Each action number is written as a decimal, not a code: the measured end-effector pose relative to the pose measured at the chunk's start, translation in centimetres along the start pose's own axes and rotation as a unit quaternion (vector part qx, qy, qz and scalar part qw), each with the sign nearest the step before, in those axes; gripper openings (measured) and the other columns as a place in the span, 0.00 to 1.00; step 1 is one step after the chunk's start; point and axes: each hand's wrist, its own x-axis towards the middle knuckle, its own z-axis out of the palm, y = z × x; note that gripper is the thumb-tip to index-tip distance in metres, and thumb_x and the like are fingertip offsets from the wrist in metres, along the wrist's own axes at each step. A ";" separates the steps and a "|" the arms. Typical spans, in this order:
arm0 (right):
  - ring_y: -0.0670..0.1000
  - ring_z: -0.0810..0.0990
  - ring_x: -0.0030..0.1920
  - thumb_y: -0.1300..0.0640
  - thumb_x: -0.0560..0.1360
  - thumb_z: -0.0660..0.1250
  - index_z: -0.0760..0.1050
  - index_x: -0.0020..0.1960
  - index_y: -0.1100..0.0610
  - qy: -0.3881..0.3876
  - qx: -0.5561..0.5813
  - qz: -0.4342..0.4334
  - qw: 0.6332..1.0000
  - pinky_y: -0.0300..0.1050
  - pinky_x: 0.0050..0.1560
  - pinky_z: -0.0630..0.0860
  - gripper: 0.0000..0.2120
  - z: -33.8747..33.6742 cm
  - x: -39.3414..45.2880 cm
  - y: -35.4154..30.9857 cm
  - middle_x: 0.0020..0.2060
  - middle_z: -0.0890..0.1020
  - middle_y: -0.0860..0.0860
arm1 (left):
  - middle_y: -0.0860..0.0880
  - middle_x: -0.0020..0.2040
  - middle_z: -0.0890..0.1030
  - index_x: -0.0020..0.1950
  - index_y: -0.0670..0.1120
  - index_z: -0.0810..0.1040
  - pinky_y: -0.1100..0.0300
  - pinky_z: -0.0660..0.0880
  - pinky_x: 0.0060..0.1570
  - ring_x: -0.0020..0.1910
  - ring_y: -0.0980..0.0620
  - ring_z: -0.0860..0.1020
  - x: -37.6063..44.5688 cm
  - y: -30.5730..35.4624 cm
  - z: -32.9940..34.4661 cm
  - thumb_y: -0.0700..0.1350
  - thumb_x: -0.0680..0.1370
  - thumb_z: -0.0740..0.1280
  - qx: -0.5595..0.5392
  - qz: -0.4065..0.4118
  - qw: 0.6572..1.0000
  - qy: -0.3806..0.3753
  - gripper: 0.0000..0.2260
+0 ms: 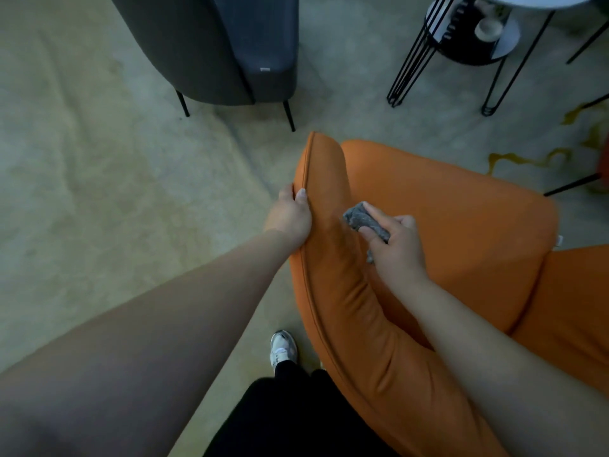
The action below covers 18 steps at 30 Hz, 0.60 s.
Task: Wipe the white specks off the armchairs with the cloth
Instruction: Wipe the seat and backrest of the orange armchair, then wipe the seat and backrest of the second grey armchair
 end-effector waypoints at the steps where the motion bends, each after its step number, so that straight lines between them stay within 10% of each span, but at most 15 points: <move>1: 0.43 0.73 0.36 0.58 0.78 0.66 0.72 0.68 0.48 0.005 0.011 0.009 1.000 0.22 0.34 0.69 0.19 -0.3 -0.1 -0.4 0.51 0.67 0.52 | 0.42 0.72 0.69 0.77 0.46 0.59 0.54 0.65 0.65 0.69 0.42 0.68 -0.4 -0.1 -0.5 0.53 0.84 0.49 0.016 0.011 1.000 -0.007 0.22; 18: 0.46 0.74 0.25 0.62 0.77 0.68 0.75 0.67 0.53 0.091 0.038 0.026 0.995 0.31 0.32 0.75 0.19 8.7 0.8 -12.3 0.49 0.66 0.54 | 0.49 0.75 0.64 0.77 0.50 0.55 0.49 0.65 0.65 0.71 0.45 0.64 0.6 -7.6 -19.7 0.56 0.82 0.50 0.414 0.217 0.884 -0.026 0.24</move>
